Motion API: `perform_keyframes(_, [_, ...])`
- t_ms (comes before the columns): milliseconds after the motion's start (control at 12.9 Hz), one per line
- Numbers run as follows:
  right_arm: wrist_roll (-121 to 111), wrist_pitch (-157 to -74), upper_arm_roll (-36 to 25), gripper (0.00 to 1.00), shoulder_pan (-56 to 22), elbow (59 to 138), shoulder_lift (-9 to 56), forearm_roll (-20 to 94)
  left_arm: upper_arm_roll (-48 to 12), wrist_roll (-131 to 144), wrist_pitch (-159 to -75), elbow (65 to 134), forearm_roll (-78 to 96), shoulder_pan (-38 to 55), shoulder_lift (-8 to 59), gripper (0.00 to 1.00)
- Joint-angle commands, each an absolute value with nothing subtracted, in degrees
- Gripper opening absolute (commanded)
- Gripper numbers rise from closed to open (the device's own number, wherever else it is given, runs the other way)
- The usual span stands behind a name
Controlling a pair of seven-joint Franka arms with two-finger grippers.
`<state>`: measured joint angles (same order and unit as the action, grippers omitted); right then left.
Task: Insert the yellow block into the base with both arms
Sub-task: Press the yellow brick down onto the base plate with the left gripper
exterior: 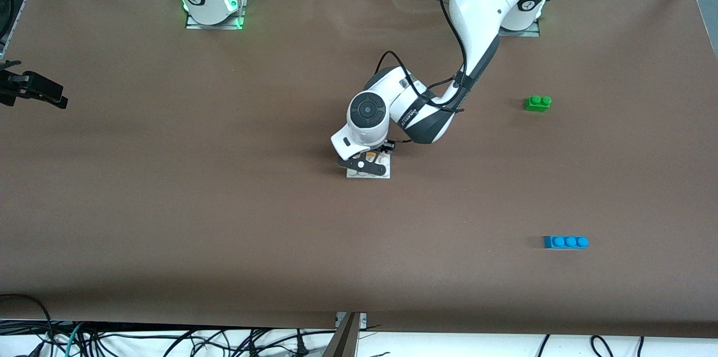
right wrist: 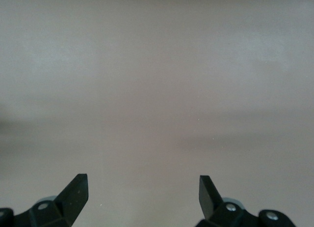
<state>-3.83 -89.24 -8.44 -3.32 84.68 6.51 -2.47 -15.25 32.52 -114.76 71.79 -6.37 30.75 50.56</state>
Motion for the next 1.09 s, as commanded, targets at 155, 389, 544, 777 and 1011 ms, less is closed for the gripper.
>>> perform_keyframes(155, [-4.7, -89.2, -7.9, 1.0, -2.5, 84.9, 6.2, -3.0, -15.3, 31.6, -114.2, 70.0, -5.0, 30.9, 51.5, 0.13])
perform_keyframes(389, [-4.7, -89.2, -8.0, 1.0, -2.5, 84.8, 6.4, -3.0, -15.3, 31.6, -114.2, 70.0, -5.2, 31.5, 51.7, 0.13])
perform_keyframes(544, [-4.7, -89.2, -8.0, 1.0, -2.5, 84.8, 6.5, -3.0, -15.2, 31.6, -114.3, 70.2, -5.3, 31.5, 51.9, 0.13])
perform_keyframes(777, [-4.7, -89.2, -8.0, 1.0, -2.5, 84.8, 6.5, -3.0, -15.2, 31.4, -114.3, 70.4, -5.3, 31.6, 51.9, 0.14])
perform_keyframes(1011, [-4.7, -89.2, -8.0, 1.0, -2.5, 84.8, 6.5, -3.0, -15.2, 31.6, -114.5, 70.4, -5.4, 31.6, 52.8, 0.14])
